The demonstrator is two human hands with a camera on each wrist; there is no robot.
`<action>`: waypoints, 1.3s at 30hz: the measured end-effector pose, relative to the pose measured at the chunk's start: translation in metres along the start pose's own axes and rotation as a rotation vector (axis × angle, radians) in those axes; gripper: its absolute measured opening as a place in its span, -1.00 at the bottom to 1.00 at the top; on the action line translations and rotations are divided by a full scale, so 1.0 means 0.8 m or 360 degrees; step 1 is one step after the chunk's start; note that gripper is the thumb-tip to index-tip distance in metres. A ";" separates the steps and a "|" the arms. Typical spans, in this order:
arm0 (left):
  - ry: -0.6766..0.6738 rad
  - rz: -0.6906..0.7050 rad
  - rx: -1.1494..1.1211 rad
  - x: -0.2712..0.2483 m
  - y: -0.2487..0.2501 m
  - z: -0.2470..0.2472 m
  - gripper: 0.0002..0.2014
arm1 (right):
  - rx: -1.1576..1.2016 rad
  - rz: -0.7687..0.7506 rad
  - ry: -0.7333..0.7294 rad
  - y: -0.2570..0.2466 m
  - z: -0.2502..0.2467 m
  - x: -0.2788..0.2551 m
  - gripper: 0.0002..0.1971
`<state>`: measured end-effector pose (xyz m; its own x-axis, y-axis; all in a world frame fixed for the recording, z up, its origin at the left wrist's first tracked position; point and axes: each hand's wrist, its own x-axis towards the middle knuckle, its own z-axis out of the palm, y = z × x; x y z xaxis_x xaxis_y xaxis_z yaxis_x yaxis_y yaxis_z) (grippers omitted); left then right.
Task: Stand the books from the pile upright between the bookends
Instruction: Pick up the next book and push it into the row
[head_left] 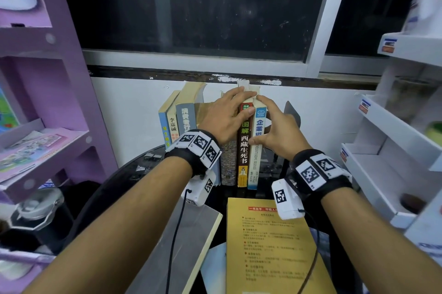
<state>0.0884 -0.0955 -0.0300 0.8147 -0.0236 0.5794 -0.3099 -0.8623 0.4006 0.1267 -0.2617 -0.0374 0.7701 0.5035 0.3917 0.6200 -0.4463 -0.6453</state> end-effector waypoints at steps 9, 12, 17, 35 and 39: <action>0.0030 -0.0009 -0.0039 0.002 -0.002 0.001 -0.58 | -0.0025 -0.0005 0.0024 0.003 0.001 0.008 0.05; 0.0030 -0.0013 -0.0017 0.002 -0.001 0.002 -0.58 | -0.0086 0.0030 -0.0036 0.002 -0.001 0.010 0.08; 0.0042 -0.0023 0.0003 0.002 -0.001 0.003 -0.57 | -0.0165 0.0073 -0.0118 0.000 -0.001 0.014 0.12; -0.0129 -0.0024 0.0072 -0.026 0.006 -0.014 -0.42 | -0.0085 0.0195 -0.0046 -0.023 -0.001 -0.020 -0.06; -0.0135 -0.0045 0.0021 -0.047 0.020 -0.026 -0.39 | -0.0094 0.0201 -0.0034 -0.027 0.000 -0.035 -0.24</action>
<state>0.0423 -0.0982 -0.0306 0.8619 -0.0414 0.5053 -0.2799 -0.8699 0.4062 0.0918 -0.2664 -0.0345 0.8397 0.4556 0.2955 0.5265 -0.5498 -0.6485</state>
